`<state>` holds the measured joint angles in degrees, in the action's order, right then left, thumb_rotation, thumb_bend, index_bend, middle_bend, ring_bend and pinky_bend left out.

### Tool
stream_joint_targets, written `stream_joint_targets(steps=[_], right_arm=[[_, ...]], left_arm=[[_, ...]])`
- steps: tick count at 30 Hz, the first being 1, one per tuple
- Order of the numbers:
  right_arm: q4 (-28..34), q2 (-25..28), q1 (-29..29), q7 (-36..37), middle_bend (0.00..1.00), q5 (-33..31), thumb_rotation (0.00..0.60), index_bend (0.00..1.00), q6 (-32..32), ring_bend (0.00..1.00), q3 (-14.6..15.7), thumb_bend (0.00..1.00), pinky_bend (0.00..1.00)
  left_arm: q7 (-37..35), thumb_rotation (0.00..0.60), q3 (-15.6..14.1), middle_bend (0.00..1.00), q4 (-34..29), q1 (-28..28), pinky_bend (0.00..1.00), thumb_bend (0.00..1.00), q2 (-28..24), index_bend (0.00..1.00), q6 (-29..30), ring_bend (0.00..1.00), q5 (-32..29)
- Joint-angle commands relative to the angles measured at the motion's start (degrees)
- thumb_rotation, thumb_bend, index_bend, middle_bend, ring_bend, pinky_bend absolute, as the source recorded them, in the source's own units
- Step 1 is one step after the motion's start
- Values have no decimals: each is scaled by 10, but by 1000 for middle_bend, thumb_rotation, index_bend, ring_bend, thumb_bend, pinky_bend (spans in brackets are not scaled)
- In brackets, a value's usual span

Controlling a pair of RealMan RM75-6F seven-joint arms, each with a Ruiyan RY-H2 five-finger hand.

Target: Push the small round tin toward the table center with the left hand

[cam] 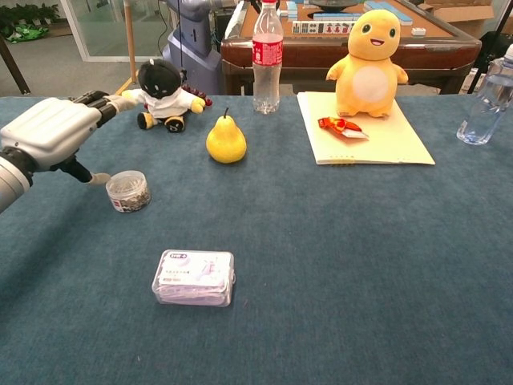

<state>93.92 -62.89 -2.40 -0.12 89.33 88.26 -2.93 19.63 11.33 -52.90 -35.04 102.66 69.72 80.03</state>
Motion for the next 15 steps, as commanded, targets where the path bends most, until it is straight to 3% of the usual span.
stream_joint_targets(steps=[1, 6, 15], right_arm=[[0, 0, 0, 2, 339, -1, 600, 523, -1, 296, 0, 325, 359], [0, 0, -1, 2, 339, -1, 600, 523, -3, 297, 0, 325, 359], [-1, 0, -2, 2, 339, -2, 600, 524, -6, 297, 0, 325, 359]], left_arm=[[-3, 600, 0, 0, 6, -3, 156, 0, 4, 0, -6, 0, -4], [-13, 600, -2, 0, 9, -6, 156, 0, 8, 0, -6, 0, -3], [-8, 600, -13, 0, -38, -10, 156, 0, 7, 0, 3, 0, 10]])
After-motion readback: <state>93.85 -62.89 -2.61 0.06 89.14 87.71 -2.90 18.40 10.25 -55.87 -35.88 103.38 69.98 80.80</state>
